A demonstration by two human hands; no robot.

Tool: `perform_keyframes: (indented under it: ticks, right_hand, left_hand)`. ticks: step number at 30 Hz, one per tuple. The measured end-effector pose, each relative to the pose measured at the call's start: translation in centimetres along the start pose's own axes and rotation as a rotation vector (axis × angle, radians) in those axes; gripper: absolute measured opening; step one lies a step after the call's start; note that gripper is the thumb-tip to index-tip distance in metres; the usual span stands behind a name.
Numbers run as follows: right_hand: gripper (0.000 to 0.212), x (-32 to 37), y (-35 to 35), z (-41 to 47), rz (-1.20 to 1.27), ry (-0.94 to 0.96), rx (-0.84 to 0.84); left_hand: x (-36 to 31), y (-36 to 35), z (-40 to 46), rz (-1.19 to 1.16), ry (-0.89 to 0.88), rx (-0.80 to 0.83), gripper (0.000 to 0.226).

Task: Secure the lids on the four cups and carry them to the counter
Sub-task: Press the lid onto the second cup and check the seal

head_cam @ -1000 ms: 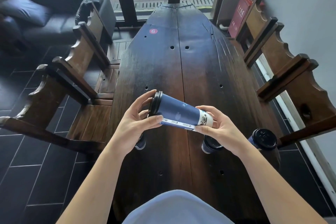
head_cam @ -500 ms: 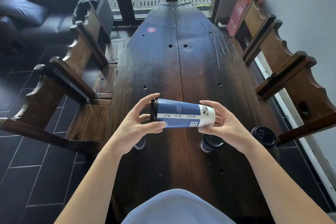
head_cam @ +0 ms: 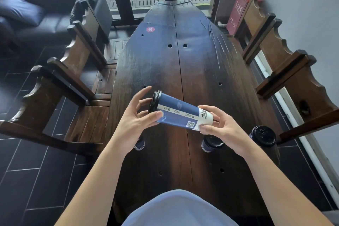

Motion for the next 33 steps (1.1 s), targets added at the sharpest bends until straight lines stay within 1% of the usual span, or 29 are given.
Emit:
perform_keyframes:
  ticks: [3, 6, 9, 12, 16, 20, 24, 30, 33]
  right_hand:
    - [0.053, -0.6, -1.2, -0.4, 0.009, -0.05, 0.05]
    - [0.056, -1.1, -2.6, -0.5, -0.017, -0.082, 0.082]
    - [0.059, -1.5, -3.7, -0.3, -0.076, -0.105, 0.12]
    - [0.059, -1.7, -4.5, -0.1, -0.128, -0.128, 0.16]
    - [0.064, -2.1, -5.0, 0.2, -0.16, -0.16, 0.192]
    - [0.065, -2.3, -5.4, 0.4, -0.181, -0.188, 0.228]
    - [0.066, -2.6, -6.0, 0.5, -0.211, -0.203, 0.247]
    - [0.067, -3.5, -6.5, 0.6, -0.263, -0.235, 0.283]
    - [0.064, -3.3, -5.9, 0.8, -0.291, -0.252, 0.295]
  left_hand:
    - [-0.5, 0.2, 0.5, -0.121, -0.003, -0.066, 0.088]
    - [-1.2, -0.2, 0.8, -0.197, -0.006, -0.088, 0.08]
    - [-1.7, -0.9, 1.2, -0.219, -0.005, -0.085, 0.085]
    - [-1.7, -1.5, 1.4, -0.204, 0.012, -0.08, 0.091]
    - [-0.9, -2.0, 1.8, -0.198, 0.085, -0.072, 0.1]
    - [-0.2, -2.3, 1.8, -0.164, 0.12, -0.054, 0.095]
    - [0.1, -2.4, 1.7, -0.118, 0.135, -0.078, 0.094]
    - [0.2, -2.6, 1.5, -0.056, 0.163, -0.069, 0.092]
    - [0.2, -2.7, 1.4, -0.018, 0.171, -0.063, 0.089]
Point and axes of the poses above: each hand's wrist, its own z-axis towards the middle knuckle, its own y-axis out of the back of the hand, x = y × z, the point moved 3 cm from there along z, towards the middle knuckle, and after that the axes turned 12 degrees about y, right-handed, at the moved point
